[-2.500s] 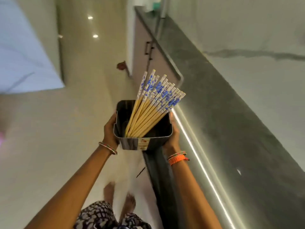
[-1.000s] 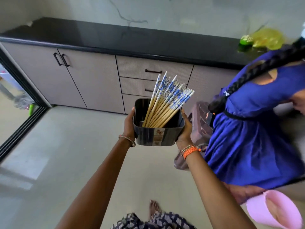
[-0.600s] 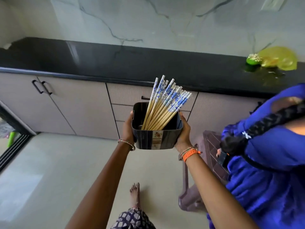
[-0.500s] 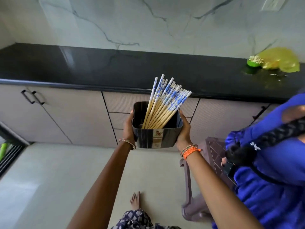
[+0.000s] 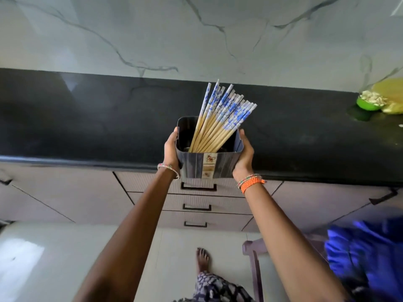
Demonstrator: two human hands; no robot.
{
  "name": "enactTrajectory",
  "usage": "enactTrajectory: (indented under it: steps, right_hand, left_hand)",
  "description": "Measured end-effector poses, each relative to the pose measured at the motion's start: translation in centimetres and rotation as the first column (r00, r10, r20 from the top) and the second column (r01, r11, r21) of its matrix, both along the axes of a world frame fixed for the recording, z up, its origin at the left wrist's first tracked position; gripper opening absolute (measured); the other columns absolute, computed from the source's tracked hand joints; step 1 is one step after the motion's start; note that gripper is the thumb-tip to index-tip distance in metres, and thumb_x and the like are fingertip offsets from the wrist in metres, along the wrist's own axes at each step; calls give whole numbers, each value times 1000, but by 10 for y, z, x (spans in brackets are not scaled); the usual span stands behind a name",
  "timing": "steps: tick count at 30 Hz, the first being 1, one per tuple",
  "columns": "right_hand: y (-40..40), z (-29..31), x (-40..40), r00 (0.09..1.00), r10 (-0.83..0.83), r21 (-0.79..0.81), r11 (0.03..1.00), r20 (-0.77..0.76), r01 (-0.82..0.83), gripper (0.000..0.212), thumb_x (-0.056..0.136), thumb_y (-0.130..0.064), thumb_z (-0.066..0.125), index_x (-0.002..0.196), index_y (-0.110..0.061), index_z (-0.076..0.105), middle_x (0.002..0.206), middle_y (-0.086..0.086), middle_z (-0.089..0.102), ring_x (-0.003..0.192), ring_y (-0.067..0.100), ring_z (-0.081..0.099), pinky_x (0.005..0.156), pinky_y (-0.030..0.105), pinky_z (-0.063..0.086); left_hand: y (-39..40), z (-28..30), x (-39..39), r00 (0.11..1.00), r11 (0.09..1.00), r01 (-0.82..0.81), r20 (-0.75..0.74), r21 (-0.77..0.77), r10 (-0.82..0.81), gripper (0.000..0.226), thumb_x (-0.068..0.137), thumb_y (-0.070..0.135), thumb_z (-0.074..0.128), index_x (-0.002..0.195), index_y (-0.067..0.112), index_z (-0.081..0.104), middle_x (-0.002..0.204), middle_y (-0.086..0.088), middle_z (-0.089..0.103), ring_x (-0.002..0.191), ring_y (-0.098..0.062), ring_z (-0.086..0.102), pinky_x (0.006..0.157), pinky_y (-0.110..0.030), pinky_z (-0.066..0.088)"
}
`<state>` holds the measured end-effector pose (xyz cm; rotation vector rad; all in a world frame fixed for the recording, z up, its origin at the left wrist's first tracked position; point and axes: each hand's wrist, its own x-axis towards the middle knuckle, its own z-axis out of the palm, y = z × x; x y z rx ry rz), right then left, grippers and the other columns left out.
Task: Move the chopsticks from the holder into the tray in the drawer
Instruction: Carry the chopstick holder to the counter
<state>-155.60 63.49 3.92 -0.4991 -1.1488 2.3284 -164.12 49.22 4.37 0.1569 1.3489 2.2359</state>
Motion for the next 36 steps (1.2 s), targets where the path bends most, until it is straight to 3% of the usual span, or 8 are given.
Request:
enactTrajectory:
  steps: [8,15,24,27,29,32,34,36]
  right_hand:
    - [66,-18,-105,999,6,-21,1000,53,-5,40,94,-42,43,87,-22,77,89,-1,76,91,18,68,87,36,50]
    - [98,-38,-145,995,12,-86,996,99,-4,48,96,-34,39,64,-27,74,68,-10,71,67,3,68,69,21,53]
    - [108,-53,-152,994,-18,-60,998,109,24,25,91,-31,42,75,-23,60,79,2,55,77,14,53,75,30,43]
    - [104,-48,-150,988,-76,7,997,133,76,27,92,-22,41,79,-19,65,83,3,62,84,17,58,80,32,45]
    - [99,-45,-137,961,-219,84,975,169,207,27,94,-16,42,97,-9,69,93,4,66,98,21,60,93,37,46]
    - [83,-42,-101,882,-416,263,896,221,356,29,92,-9,49,113,6,62,101,9,65,102,21,60,98,37,47]
    - [57,-37,-65,883,-432,402,852,182,335,25,82,-12,56,100,3,66,92,12,67,88,18,64,80,28,54]
    - [27,-42,-30,937,-327,564,799,120,207,15,76,-12,56,81,-4,67,72,6,65,68,13,61,62,20,49]
  left_hand:
    - [65,-13,-96,995,999,-35,89,-9,36,54,93,40,34,61,23,75,64,5,75,61,-9,70,53,-23,56]
    - [96,-35,-138,984,994,-87,153,-68,96,51,93,36,38,56,22,71,57,7,71,55,-6,67,48,-19,53]
    - [103,-48,-146,988,985,-43,139,-166,67,45,91,44,37,72,20,69,64,3,74,59,-8,69,48,-20,54]
    - [97,-41,-144,991,942,-89,62,-323,115,41,94,37,32,79,19,66,82,-6,71,80,-18,66,70,-29,55]
    - [89,-38,-137,978,894,-194,-12,-405,206,35,94,24,31,94,14,65,98,-10,65,97,-23,59,86,-36,48]
    - [62,-43,-110,942,840,-332,-102,-430,320,27,89,8,37,101,4,61,104,-15,64,102,-27,59,99,-42,46]
    - [35,-46,-78,907,798,-420,-239,-432,348,22,85,9,42,91,12,63,97,-11,66,94,-23,61,91,-40,49]
    - [6,-49,-41,830,764,-519,-440,-383,343,19,81,14,42,78,18,60,80,-1,64,71,-8,57,69,-22,47]
